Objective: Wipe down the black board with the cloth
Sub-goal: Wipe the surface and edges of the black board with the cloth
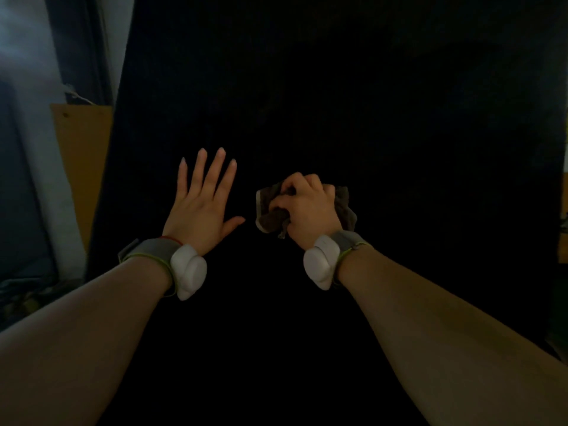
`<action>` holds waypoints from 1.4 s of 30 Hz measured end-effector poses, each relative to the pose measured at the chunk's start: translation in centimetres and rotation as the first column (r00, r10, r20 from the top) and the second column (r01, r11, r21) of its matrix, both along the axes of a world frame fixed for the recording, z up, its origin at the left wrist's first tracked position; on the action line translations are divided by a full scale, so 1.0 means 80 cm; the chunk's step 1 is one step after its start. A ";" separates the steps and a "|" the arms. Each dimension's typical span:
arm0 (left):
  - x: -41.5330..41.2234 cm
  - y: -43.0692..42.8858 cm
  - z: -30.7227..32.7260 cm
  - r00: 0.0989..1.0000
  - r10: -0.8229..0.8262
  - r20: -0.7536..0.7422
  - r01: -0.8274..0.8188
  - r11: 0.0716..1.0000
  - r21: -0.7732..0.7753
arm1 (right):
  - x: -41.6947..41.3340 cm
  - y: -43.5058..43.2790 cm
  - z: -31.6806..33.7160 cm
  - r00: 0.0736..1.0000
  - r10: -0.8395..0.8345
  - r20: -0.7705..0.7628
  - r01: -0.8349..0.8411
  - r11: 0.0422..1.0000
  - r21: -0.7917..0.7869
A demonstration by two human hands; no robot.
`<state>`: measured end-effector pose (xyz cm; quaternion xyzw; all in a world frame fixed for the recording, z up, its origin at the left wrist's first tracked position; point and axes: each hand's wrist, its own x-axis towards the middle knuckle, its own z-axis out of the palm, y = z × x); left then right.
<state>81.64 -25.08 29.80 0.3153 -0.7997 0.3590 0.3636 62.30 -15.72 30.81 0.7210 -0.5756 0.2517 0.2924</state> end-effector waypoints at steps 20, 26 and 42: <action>0.011 0.000 -0.068 0.998 0.044 0.036 -0.047 0.996 0.076 | -0.014 0.026 -0.074 0.992 0.121 0.040 -0.123 0.991 0.060; 0.011 -0.002 -0.070 0.998 0.051 0.036 -0.054 0.996 0.070 | 0.003 0.000 -0.043 0.981 0.001 0.194 0.018 0.996 -0.092; 0.023 0.019 -0.103 0.999 0.010 0.042 -0.015 0.992 0.126 | 0.014 0.004 -0.153 0.995 0.036 0.091 -0.040 0.998 0.042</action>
